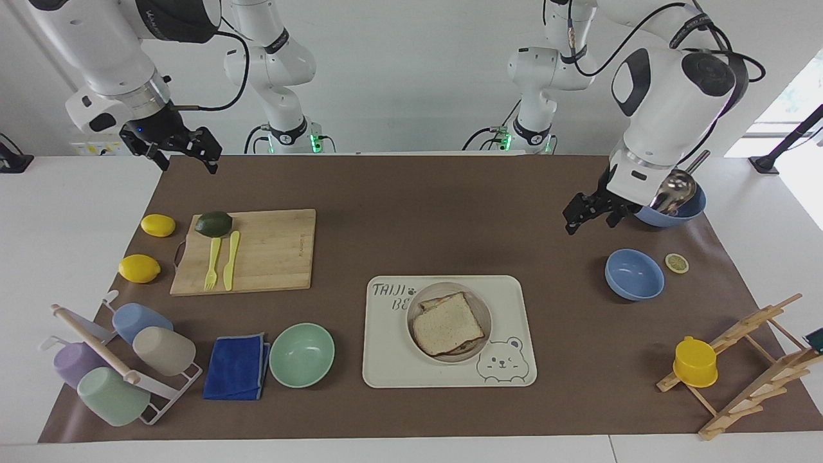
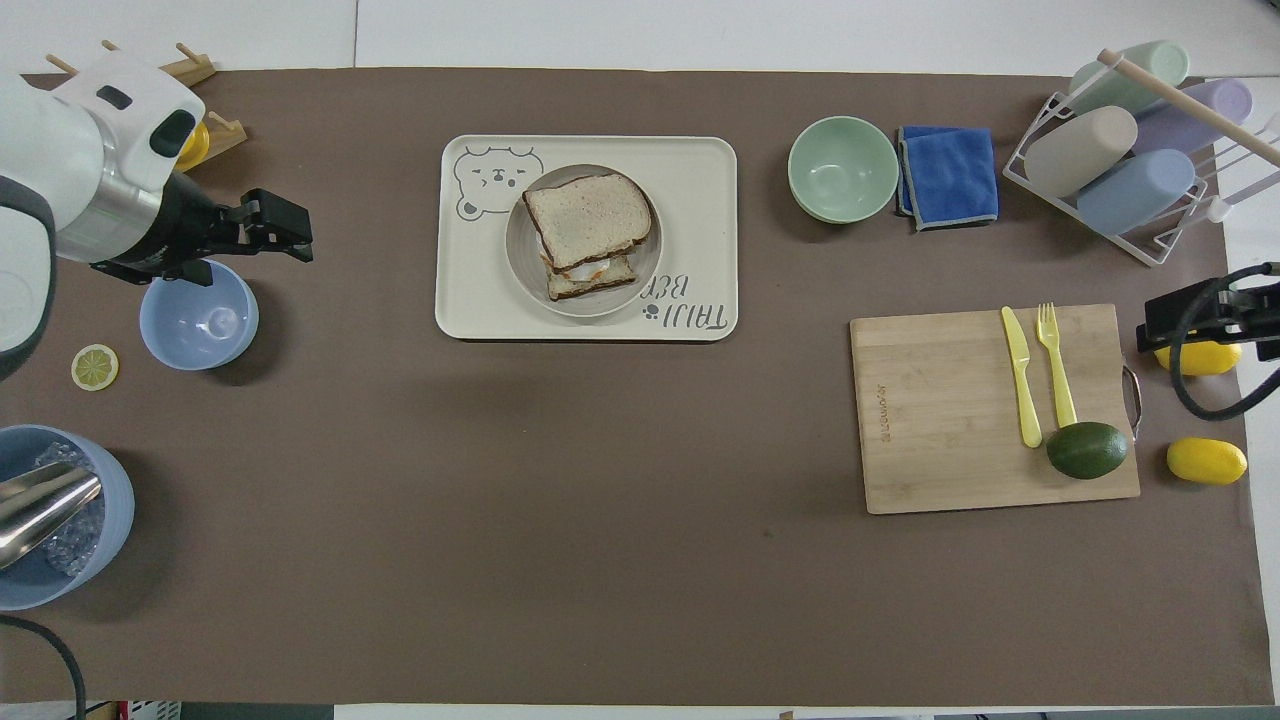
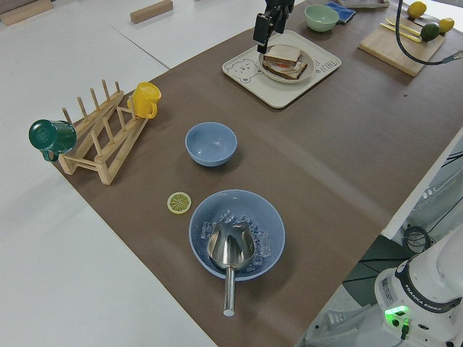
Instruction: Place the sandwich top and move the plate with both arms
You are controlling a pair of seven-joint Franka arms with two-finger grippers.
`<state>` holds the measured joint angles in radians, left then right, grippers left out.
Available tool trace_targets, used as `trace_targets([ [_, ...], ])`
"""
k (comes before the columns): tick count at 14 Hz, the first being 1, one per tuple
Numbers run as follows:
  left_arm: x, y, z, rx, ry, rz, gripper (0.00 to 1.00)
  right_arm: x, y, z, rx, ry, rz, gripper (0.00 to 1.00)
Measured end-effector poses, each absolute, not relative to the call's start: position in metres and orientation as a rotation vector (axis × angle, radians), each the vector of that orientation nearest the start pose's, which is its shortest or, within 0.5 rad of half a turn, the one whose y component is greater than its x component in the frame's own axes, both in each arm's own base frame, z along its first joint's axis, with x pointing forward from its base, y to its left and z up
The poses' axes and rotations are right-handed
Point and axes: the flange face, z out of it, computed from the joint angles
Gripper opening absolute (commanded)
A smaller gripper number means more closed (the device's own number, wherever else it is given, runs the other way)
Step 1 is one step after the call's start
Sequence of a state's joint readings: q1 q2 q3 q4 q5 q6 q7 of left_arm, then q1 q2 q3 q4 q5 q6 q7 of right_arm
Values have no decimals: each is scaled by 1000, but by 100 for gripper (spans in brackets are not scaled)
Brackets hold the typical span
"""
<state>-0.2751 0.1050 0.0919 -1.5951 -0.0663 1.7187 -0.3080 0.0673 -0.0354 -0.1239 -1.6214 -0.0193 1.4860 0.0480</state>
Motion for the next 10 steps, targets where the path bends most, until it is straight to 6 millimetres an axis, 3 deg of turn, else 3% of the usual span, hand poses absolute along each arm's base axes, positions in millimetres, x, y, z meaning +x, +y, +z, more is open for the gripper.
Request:
trace_targets([
  [2, 572, -101, 585, -3176, -235, 8, 100, 532, -34, 613, -3148, 165, 158, 100],
  [5, 555, -79, 593, -3164, -259, 86, 100, 532, -34, 613, -3148, 165, 158, 100],
  [7, 545, -79, 592, -3157, -217, 157, 100, 532, -34, 613, -3148, 165, 158, 100],
  [10, 528, -99, 580, -3139, -114, 265, 100, 532, -33, 613, -3148, 165, 158, 100],
])
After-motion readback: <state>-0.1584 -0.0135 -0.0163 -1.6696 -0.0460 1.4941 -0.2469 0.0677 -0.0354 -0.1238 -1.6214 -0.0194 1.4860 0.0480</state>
